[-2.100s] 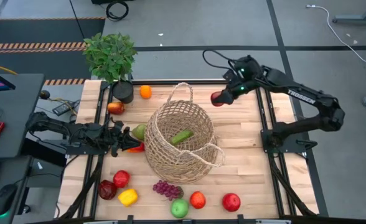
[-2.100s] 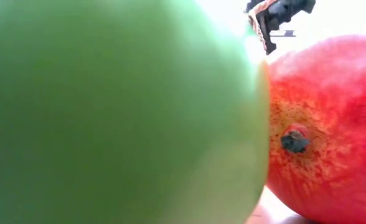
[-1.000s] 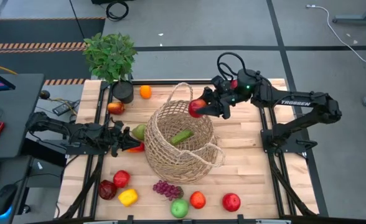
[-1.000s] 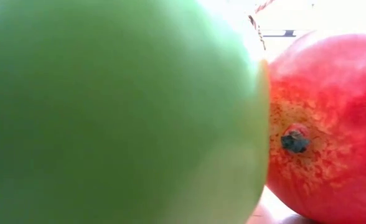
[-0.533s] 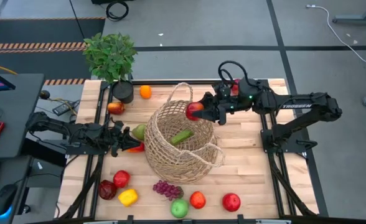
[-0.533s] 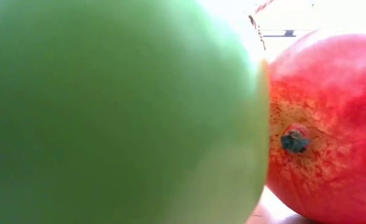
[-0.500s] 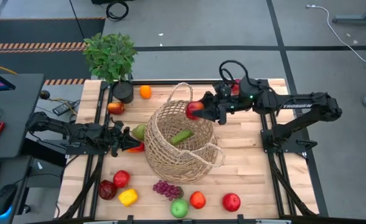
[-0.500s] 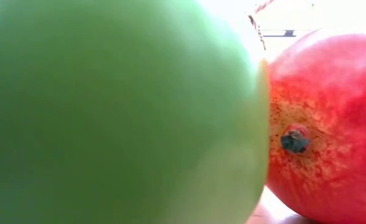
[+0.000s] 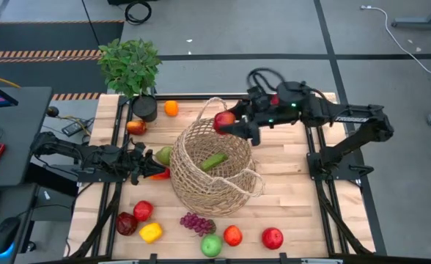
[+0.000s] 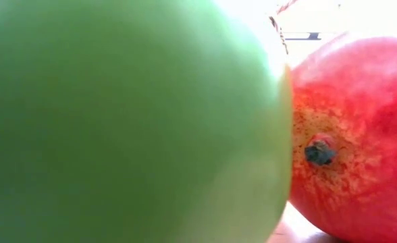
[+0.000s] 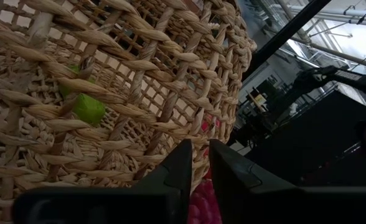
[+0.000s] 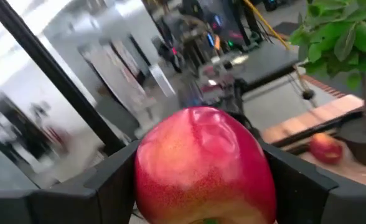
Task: Build produce basket
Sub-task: Put the apple into the basket
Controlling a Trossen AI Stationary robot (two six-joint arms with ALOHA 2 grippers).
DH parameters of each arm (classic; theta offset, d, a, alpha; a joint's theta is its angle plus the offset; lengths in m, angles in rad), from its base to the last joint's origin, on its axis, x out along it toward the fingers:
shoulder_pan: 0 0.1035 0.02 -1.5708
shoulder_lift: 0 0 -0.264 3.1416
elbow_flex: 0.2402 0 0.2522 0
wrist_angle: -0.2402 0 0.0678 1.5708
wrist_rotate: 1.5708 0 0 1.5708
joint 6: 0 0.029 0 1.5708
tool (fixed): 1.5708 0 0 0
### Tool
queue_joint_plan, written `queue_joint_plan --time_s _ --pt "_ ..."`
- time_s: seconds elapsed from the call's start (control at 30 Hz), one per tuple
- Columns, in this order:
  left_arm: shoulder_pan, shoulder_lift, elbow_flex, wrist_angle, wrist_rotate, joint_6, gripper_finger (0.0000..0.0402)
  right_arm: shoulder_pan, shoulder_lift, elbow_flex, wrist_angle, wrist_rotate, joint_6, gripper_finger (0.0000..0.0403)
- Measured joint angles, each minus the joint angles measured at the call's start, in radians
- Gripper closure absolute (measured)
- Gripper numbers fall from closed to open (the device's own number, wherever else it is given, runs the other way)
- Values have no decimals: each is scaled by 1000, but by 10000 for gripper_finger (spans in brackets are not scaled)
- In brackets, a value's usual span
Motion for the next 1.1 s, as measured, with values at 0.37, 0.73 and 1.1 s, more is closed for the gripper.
queue_joint_plan --time_s 0.37,0.73,1.1 --pt "0 0 0 0 0 0 339 31 195 239 -297 156 -469 104" --pt "0 0 0 -1 0 0 342 95 246 235 -413 305 -1245 103" --pt "0 13 0 -1 0 0 344 118 317 231 -510 420 -1465 103"
